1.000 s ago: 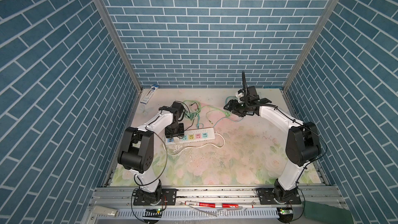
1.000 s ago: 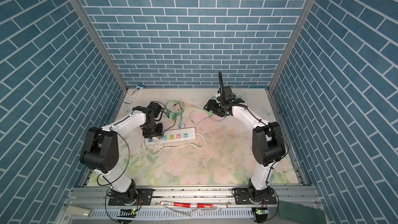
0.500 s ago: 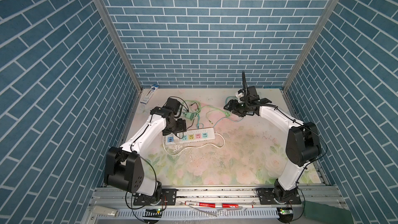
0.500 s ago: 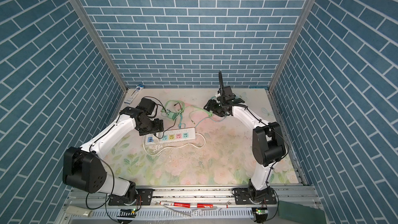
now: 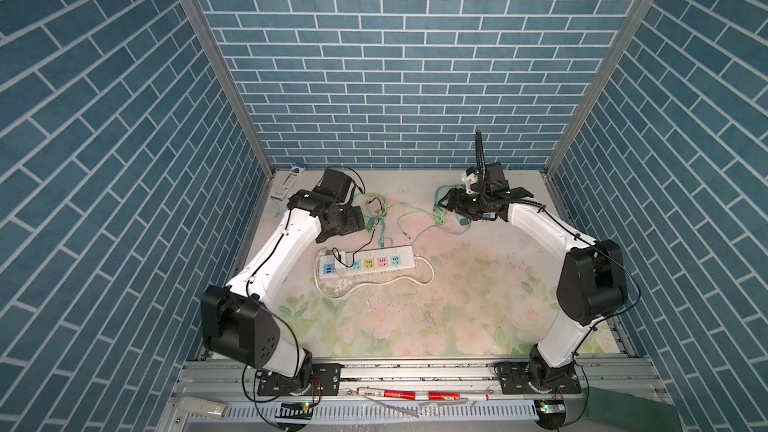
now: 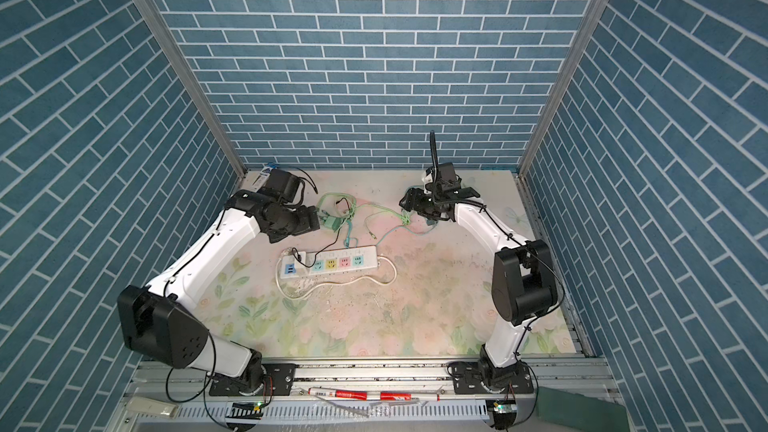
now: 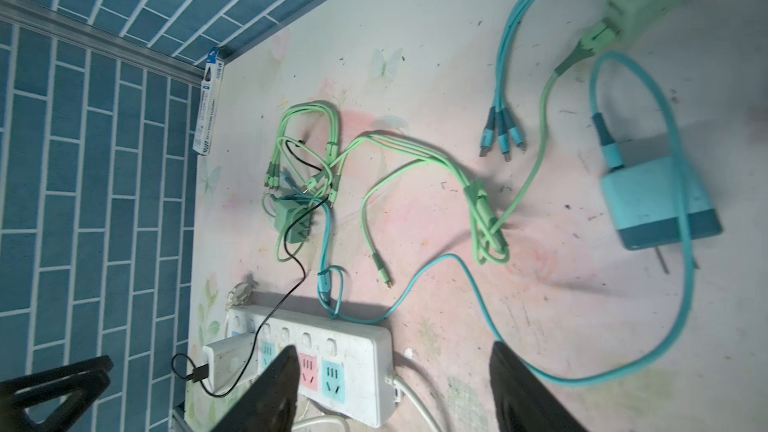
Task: Insert the plug
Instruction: 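Move the left gripper over the green charger among the cables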
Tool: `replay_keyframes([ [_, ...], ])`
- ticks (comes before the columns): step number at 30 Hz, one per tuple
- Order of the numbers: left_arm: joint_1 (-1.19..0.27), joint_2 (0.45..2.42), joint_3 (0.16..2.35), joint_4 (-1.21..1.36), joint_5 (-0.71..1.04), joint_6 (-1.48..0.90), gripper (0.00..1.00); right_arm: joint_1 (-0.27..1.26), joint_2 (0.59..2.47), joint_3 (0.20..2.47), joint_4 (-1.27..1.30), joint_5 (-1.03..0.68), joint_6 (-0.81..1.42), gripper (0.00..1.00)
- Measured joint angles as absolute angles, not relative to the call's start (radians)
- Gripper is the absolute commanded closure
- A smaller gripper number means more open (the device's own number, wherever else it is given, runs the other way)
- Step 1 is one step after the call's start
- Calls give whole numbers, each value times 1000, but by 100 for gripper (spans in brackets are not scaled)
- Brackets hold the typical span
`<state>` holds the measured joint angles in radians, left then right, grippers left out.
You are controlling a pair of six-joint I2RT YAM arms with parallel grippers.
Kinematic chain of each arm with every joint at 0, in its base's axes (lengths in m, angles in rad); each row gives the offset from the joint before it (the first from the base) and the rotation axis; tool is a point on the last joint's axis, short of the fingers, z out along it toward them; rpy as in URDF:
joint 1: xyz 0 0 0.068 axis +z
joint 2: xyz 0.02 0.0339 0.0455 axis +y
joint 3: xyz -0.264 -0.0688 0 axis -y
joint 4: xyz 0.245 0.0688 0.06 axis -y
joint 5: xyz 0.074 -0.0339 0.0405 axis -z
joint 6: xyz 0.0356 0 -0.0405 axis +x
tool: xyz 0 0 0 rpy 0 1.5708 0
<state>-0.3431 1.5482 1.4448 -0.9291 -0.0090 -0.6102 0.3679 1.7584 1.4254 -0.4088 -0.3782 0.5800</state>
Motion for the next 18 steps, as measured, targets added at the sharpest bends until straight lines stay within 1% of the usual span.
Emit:
replay_keyframes([
  [4, -381, 1709, 1544, -860, -14, -670, 0, 345, 1758, 1425, -443, -336, 531, 23],
  [9, -403, 1898, 1652, -789, -20, -765, 0, 318, 1748, 1413, -473, -285, 484, 23],
  [14, -406, 1990, 1699, -755, -43, -859, 0, 304, 1740, 1406, -490, -278, 463, 23],
  [18, -406, 2024, 1711, -727, -62, -928, 0, 300, 1740, 1406, -497, -286, 456, 23],
])
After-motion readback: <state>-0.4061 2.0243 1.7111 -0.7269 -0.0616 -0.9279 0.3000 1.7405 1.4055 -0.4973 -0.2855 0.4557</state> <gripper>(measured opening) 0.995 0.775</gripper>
